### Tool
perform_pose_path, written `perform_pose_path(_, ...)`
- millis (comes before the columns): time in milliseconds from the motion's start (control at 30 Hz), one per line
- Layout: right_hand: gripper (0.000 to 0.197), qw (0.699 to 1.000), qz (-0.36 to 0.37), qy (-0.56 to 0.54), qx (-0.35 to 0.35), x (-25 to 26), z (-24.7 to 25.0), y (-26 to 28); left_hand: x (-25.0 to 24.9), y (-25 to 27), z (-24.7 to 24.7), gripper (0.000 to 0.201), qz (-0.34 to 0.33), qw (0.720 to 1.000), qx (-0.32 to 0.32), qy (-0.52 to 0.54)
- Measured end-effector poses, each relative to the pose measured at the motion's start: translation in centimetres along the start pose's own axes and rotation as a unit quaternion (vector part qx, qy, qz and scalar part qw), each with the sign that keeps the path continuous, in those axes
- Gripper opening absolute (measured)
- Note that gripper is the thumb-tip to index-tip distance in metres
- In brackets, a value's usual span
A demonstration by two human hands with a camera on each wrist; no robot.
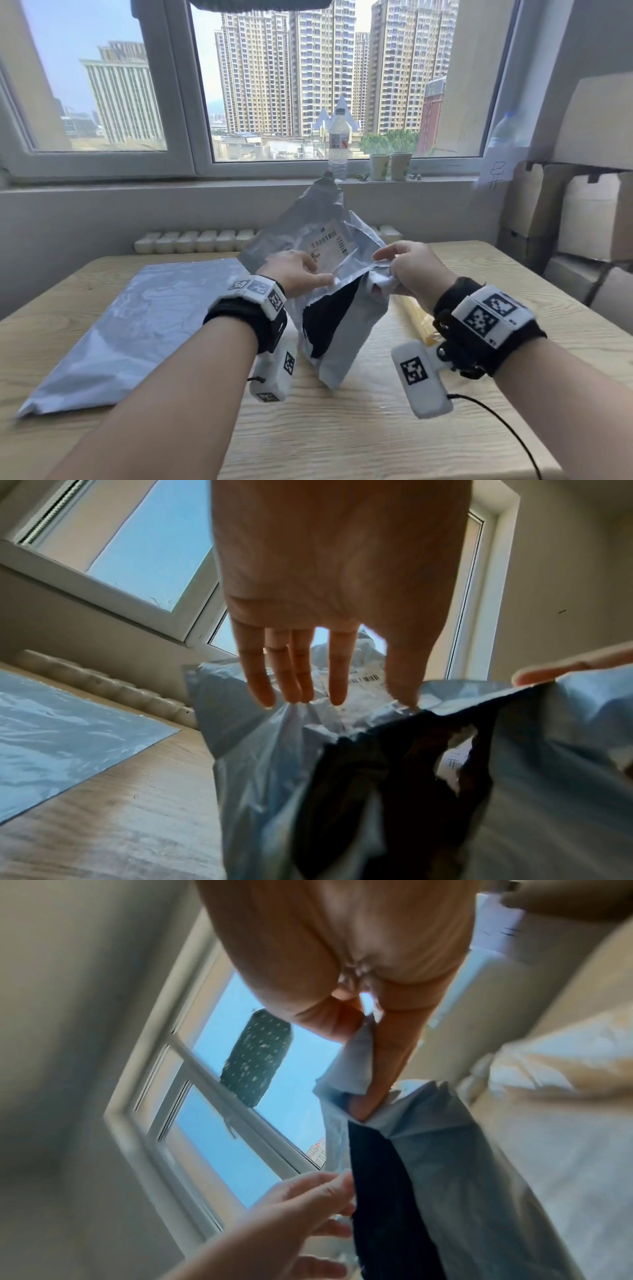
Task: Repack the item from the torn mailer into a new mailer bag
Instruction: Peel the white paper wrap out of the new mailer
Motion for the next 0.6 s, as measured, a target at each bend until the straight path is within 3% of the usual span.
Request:
perform_pose_path(100,0.037,0.981,-0.122,-0.146,0.038,-2.6,-0.8,0.6,0.2,0.0,0.1,0.052,0.006,1.0,0.002,0.012)
perform_pose_path(167,0.036,0.971,-0.168,-0.15,0.077,-4.3,-1.4,1.5,0.1,0.1,-0.1,0.046,0.011,1.0,0.007,0.012)
perform_pose_path(233,0.035,0.977,-0.174,-0.027,0.123,-6.2,-1.9,2.0,0.1,0.3,-1.1,0.042,0.016,0.999,0.029,-0.008)
perform_pose_path(300,0.033,0.952,-0.148,0.212,0.161,-8.1,-2.4,2.6,0.1,0.8,-3.2,0.045,0.015,0.996,0.081,-0.04)
perform_pose_path(367,0.031,0.856,-0.089,0.475,0.184,-9.4,-2.7,2.5,0.4,1.6,-6.0,0.048,0.006,0.985,0.147,-0.086)
perform_pose_path(400,0.03,0.801,-0.058,0.567,0.184,-9.6,-2.9,2.4,0.7,2.0,-7.3,0.047,0.003,0.979,0.174,-0.103)
perform_pose_path(433,0.03,0.769,-0.038,0.614,0.175,-9.5,-3.0,2.0,1.1,2.4,-8.3,0.045,0.0,0.975,0.193,-0.113)
perform_pose_path(500,0.027,0.758,-0.009,0.632,0.161,-8.6,-3.5,1.3,1.8,2.4,-9.4,0.043,-0.006,0.973,0.199,-0.116)
perform_pose_path(600,0.022,0.783,0.056,0.602,0.146,-5.7,-5.0,0.4,2.5,2.0,-9.3,0.039,0.008,0.976,0.207,-0.075)
Point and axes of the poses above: each hand's wrist, its own y-axis away from the middle knuckle, its own z-axis out of the back of the hand, x = y × z, the point moved 7 cm from there along -y, towards the middle knuckle, and after that the axes turned 5 degrees about -z, right-handed, at the moved point
